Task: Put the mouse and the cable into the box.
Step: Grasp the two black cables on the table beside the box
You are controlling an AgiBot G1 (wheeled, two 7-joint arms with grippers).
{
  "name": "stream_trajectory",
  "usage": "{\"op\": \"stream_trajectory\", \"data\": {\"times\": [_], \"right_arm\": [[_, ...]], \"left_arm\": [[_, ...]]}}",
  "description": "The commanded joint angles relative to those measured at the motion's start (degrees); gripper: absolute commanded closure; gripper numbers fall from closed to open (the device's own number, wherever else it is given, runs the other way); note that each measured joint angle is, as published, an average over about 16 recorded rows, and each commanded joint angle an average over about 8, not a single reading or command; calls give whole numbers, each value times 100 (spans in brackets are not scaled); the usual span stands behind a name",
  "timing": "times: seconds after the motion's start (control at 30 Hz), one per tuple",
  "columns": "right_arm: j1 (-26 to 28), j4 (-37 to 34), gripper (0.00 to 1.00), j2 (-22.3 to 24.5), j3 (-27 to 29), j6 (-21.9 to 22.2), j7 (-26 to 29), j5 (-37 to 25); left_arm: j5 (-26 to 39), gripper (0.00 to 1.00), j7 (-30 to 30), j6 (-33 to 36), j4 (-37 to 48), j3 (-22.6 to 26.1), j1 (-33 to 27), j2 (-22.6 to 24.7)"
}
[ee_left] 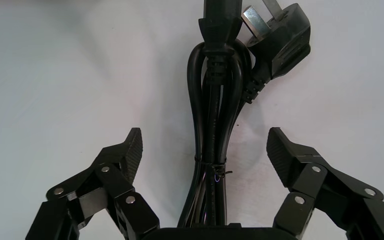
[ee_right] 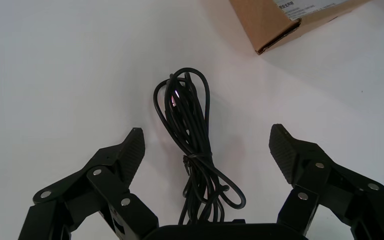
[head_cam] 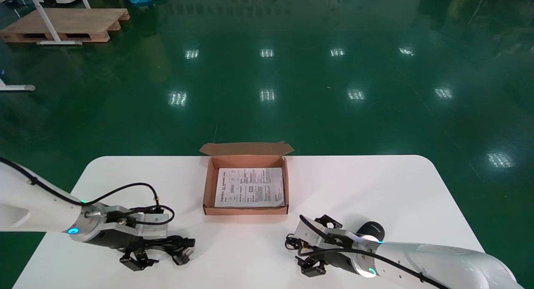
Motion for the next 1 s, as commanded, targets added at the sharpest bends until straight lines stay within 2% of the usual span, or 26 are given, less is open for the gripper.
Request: {"op": "stream_trajectory", "data": {"times": [0.03, 1.0], "right_arm": [[-4, 8, 100, 3, 1, -4, 0, 5], [-15, 38, 100, 19, 8, -13, 0, 25]], "left_arm": [[0, 100, -1, 0, -3, 0, 1, -1], [1, 100, -8, 4, -15, 1, 8, -6]]}}
